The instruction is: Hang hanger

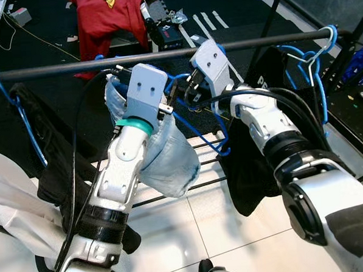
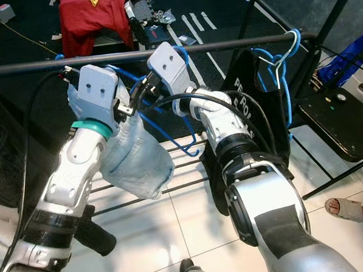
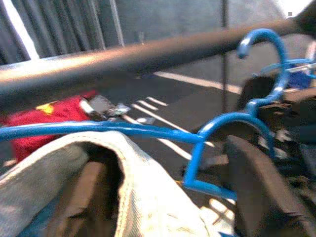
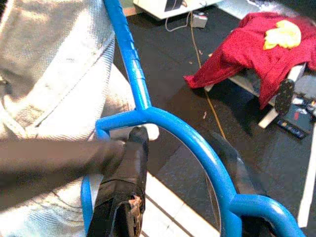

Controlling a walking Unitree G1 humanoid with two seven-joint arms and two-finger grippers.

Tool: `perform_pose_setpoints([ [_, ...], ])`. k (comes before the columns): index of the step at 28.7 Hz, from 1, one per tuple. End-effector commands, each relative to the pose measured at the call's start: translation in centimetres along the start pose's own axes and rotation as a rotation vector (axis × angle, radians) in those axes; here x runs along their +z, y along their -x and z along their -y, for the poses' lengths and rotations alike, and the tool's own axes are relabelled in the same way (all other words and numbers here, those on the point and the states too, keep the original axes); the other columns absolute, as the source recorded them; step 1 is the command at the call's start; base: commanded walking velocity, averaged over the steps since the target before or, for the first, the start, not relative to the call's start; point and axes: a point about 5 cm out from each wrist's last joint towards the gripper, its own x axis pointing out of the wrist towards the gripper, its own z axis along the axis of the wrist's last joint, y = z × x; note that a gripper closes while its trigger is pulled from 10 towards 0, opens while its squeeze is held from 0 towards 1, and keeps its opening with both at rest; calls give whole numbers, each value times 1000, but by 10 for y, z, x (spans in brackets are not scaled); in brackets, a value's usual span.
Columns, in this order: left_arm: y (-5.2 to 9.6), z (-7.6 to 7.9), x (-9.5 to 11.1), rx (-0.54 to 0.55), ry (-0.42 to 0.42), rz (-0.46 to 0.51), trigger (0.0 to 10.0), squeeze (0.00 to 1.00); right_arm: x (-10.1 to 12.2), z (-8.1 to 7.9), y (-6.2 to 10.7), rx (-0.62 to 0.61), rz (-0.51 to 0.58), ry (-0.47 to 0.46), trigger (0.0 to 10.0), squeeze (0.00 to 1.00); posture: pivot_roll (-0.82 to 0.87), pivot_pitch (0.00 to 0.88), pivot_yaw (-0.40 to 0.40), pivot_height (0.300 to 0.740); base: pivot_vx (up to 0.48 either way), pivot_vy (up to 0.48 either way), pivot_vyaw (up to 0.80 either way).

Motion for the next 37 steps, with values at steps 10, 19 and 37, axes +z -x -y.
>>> perform_pose_setpoints([
  [10, 1, 18, 19, -90, 5, 69, 10000, 0, -6, -12, -3, 72, -11, 25, 10000, 0, -70, 182, 1, 740, 0, 0, 0],
  [19, 18, 6, -3, -17, -26, -52, 10000, 0, -20, -20, 2, 92, -27, -3, 10000, 247, -63, 178, -1, 740, 0, 0, 0],
  [37, 14, 9, 12, -19, 4, -6, 10000, 0, 5, -14, 2, 58, 50, 145, 10000, 1000, -70, 177, 2, 740, 0, 0, 0],
])
